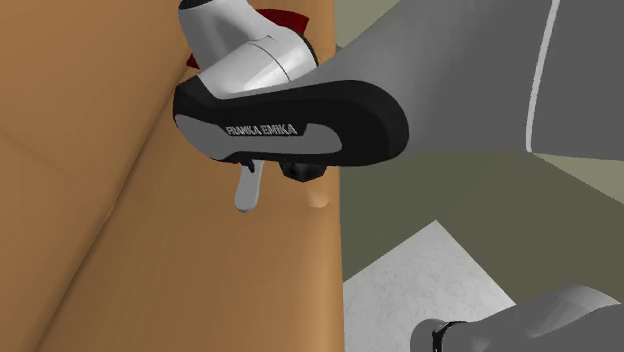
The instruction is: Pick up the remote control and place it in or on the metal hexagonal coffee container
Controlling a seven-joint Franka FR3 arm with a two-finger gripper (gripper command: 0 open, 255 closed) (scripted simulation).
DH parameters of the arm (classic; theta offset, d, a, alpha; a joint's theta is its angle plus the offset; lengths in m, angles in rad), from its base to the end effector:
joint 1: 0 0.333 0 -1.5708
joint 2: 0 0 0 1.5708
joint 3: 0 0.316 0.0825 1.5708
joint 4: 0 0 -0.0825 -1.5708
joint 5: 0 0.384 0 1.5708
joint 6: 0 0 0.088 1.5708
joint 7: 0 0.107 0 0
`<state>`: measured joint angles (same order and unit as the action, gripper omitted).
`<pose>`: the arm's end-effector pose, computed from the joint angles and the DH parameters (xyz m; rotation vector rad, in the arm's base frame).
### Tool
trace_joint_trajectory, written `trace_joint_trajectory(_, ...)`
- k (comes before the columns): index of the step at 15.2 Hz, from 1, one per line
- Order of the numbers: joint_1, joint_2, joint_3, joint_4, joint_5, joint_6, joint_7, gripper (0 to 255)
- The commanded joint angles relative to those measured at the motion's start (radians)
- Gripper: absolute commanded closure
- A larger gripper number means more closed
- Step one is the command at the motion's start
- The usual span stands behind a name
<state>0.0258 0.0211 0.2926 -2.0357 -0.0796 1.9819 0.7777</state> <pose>0.5212 0.1659 0.4281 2.9783 -0.6420 -0.0439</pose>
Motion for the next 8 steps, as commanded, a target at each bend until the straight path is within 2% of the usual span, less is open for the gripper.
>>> trace_joint_trajectory(1,0.008,0.083,0.006,0.058,-0.024,0.023,0.048,0)
trace_joint_trajectory(7,0.057,0.320,0.002,0.271,-0.092,0.040,0.169,0)
trace_joint_trajectory(8,0.057,0.324,0.000,0.263,-0.094,0.051,0.170,0)
